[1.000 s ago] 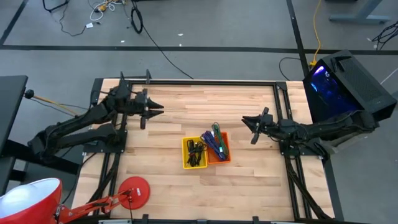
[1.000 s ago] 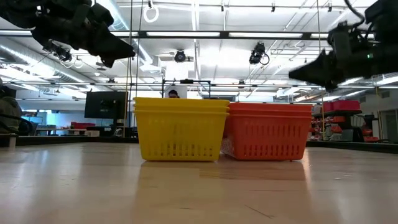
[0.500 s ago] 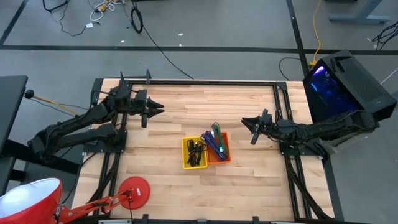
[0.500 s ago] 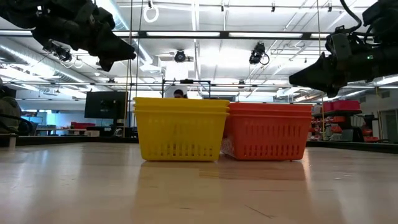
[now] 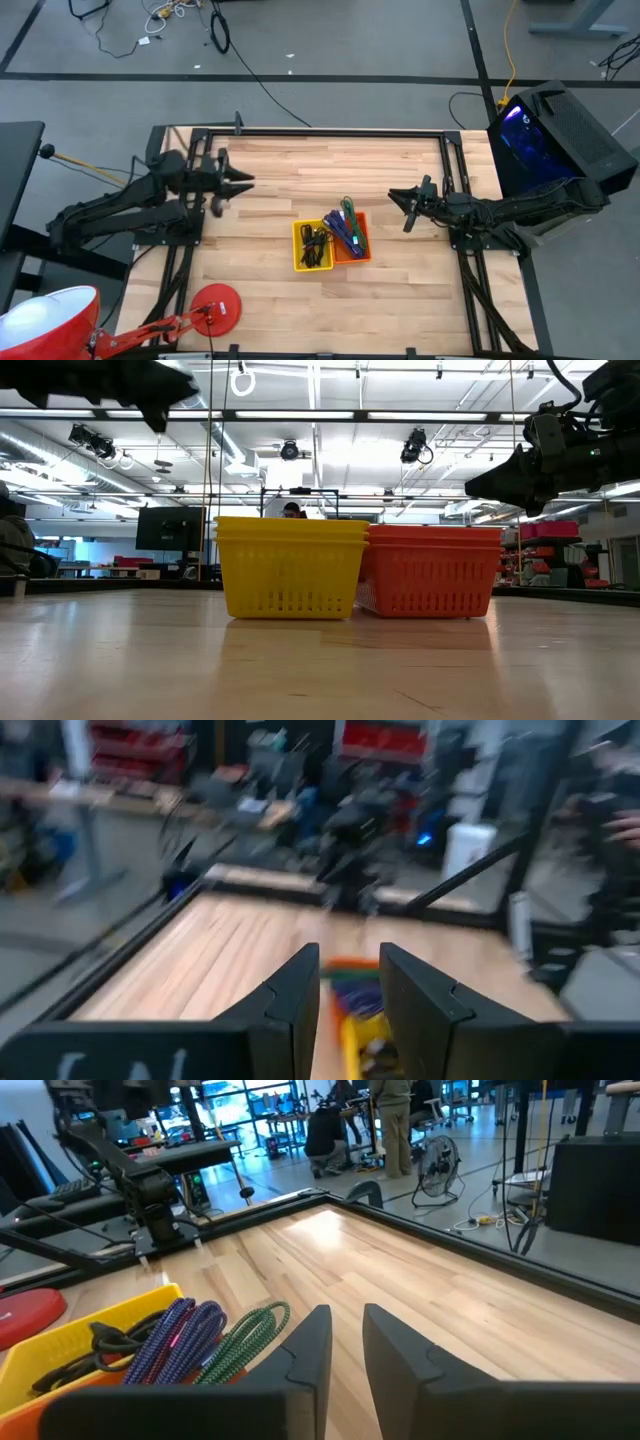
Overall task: Pick & Place USB Port
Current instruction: Return to Home Position
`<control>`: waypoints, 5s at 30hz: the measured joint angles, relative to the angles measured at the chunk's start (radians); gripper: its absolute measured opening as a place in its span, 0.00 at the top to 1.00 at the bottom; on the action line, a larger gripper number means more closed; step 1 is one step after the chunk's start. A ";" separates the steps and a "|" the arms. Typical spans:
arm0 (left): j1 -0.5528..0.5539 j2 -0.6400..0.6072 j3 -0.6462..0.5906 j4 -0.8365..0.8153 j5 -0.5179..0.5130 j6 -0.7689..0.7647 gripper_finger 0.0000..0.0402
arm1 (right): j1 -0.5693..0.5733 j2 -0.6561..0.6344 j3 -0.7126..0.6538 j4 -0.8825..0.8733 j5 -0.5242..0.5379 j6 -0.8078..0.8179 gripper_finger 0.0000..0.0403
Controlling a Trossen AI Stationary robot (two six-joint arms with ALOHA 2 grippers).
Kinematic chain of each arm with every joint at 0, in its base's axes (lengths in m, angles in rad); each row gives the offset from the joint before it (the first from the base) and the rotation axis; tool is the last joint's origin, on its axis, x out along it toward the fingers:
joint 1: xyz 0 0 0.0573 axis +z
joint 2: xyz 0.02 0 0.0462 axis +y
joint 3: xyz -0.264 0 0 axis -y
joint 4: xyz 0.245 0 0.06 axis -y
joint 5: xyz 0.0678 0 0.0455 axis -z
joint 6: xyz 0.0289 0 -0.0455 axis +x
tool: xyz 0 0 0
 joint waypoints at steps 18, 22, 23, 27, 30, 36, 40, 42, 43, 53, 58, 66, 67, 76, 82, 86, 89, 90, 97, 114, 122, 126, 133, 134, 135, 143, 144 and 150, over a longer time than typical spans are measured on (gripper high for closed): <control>-0.267 -0.463 0.003 0.031 0.004 0.000 0.72 | 0.000 -0.373 0.001 -0.001 0.002 0.000 0.84; -0.323 -0.456 0.003 0.122 0.013 0.000 0.72 | 0.000 -0.495 0.001 -0.001 0.002 0.000 0.84; -0.340 -0.461 0.002 0.112 0.016 0.000 0.72 | 0.000 -0.527 0.001 -0.002 0.002 0.000 0.84; -0.385 -0.462 0.000 0.125 0.027 0.000 0.72 | 0.000 -0.649 0.001 0.000 0.002 0.000 0.84; -0.410 -0.462 0.000 0.103 0.026 0.000 0.72 | 0.000 -0.671 0.001 0.039 0.012 -0.002 0.84; -0.438 -0.463 -0.004 0.109 0.027 0.000 0.72 | 0.000 -0.672 0.001 0.106 0.040 0.003 0.84; -0.438 -0.463 -0.064 0.177 0.027 0.000 0.72 | 0.000 -0.672 0.001 0.100 0.038 0.003 0.84; -0.438 -0.463 -0.104 0.236 0.025 0.001 0.72 | 0.000 -0.672 0.001 0.101 0.037 0.003 0.84; -0.438 -0.463 -0.129 0.233 0.024 0.000 0.72 | 0.000 -0.672 0.001 0.097 0.036 0.003 0.84; -0.465 -0.463 -0.392 0.237 0.024 0.000 0.72 | 0.000 -0.669 0.001 0.079 0.036 0.003 0.84; -0.464 -0.460 -0.423 0.075 0.010 -0.004 0.72 | 0.001 -0.668 0.001 0.062 0.098 0.002 0.84; -0.461 -0.459 -0.426 0.132 -0.019 -0.006 0.72 | 0.000 -0.665 0.000 -0.154 0.306 -0.267 0.84; -0.461 -0.460 -0.426 0.132 -0.019 -0.006 0.72 | 0.000 -0.665 0.000 -0.195 0.279 -0.307 0.84; -0.461 -0.460 -0.426 0.134 -0.019 -0.008 0.72 | 0.000 -0.664 0.000 -0.398 -0.290 -0.334 0.84; -0.462 -0.459 -0.426 0.104 -0.105 0.025 0.72 | 0.001 -0.661 -0.001 -0.554 -0.531 -0.346 0.84; -0.461 -0.459 -0.426 0.105 -0.122 0.026 0.72 | 0.002 -0.639 0.000 -0.536 -0.542 -0.380 0.84; -0.461 -0.459 -0.426 0.106 -0.122 0.027 0.72 | 0.002 -0.638 0.000 -0.537 -0.520 -0.349 0.84; -0.461 -0.459 -0.426 0.106 -0.122 0.026 0.72 | 0.002 -0.638 0.000 -0.537 -0.509 -0.328 0.84; -0.461 -0.459 -0.426 0.106 -0.122 0.027 0.72 | 0.002 -0.638 0.000 -0.537 -0.484 -0.218 0.84; -0.461 -0.424 -0.425 0.061 -0.133 0.034 0.72 | 0.002 -0.638 0.000 -0.537 -0.488 -0.206 0.84; -0.461 -0.426 -0.426 0.079 -0.132 0.034 0.72 | 0.002 -0.638 0.000 -0.538 -0.488 -0.206 0.84; -0.461 -0.426 -0.426 0.082 -0.132 0.034 0.72 | 0.001 -0.638 0.000 -0.538 -0.488 -0.206 0.84; -0.461 -0.426 -0.426 0.088 -0.132 0.033 0.72 | 0.001 -0.638 0.000 -0.538 -0.488 -0.206 0.84; -0.461 -0.426 -0.426 0.088 -0.132 0.033 0.72 | 0.001 -0.638 0.000 -0.538 -0.488 -0.206 0.84; -0.461 -0.426 -0.426 0.088 -0.132 0.033 0.72 | 0.001 -0.638 0.000 -0.538 -0.488 -0.206 0.84; -0.461 -0.426 -0.426 0.090 -0.133 0.033 0.72 | 0.001 -0.638 0.000 -0.538 -0.488 -0.206 0.84; -0.461 -0.426 -0.426 0.090 -0.133 0.032 0.72 | 0.001 -0.638 0.000 -0.538 -0.488 -0.206 0.84; -0.462 -0.426 -0.426 0.091 -0.133 0.032 0.72 | 0.001 -0.638 0.000 -0.538 -0.488 -0.206 0.84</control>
